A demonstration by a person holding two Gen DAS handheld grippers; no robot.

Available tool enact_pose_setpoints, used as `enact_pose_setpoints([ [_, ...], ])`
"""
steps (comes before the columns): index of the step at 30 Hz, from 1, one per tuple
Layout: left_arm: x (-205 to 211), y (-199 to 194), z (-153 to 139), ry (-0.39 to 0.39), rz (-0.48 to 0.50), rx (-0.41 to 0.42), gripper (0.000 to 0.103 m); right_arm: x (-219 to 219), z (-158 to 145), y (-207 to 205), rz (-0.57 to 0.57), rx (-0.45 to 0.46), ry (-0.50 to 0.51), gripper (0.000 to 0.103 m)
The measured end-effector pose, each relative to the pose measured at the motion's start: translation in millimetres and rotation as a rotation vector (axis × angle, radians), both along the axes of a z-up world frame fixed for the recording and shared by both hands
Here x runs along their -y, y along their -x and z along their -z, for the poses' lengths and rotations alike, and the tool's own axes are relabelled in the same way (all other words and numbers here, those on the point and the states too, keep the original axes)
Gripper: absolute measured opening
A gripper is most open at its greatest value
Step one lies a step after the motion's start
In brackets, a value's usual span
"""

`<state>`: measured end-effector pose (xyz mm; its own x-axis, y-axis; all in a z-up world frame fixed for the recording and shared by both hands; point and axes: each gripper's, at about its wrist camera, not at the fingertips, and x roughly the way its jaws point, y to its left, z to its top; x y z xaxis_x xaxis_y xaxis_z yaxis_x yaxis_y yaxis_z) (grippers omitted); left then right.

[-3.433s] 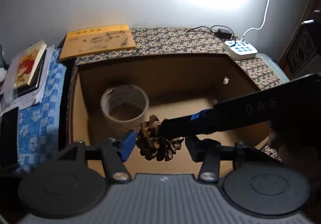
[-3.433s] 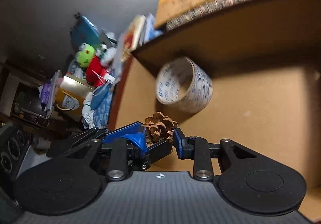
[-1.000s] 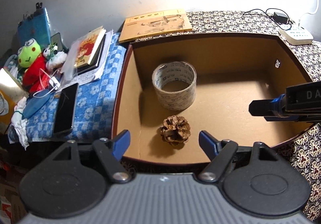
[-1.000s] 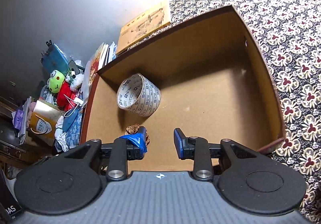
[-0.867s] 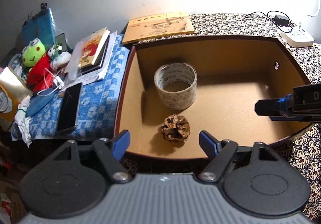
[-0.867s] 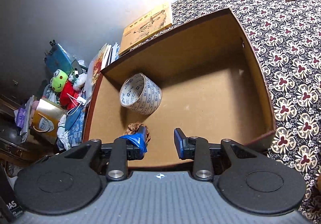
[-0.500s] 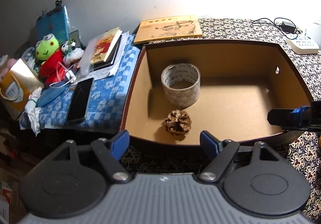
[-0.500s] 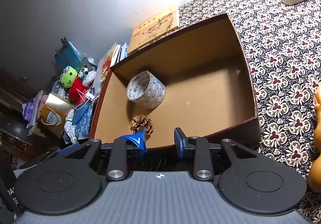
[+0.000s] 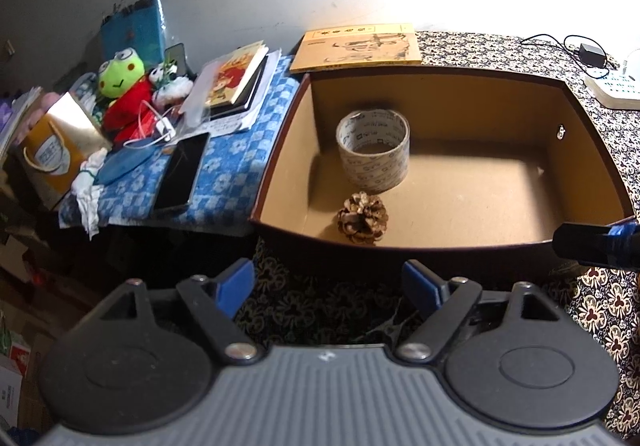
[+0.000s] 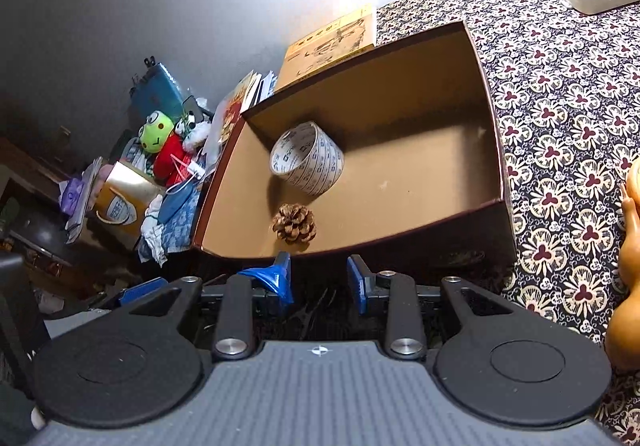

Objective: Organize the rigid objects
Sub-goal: 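Move the right gripper back toward the small clear tape roll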

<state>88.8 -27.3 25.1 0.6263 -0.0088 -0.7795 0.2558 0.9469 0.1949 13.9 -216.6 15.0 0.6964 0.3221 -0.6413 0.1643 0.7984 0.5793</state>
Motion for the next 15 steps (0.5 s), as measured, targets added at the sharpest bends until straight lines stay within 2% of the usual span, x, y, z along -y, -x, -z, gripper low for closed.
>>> enact_pose_setpoints([
  [15,-0.2,14.4,11.9,-0.01,-0.031,-0.033,0.09,-8.0,13.3,13.1,-0.034,-0.037,0.007,0.014],
])
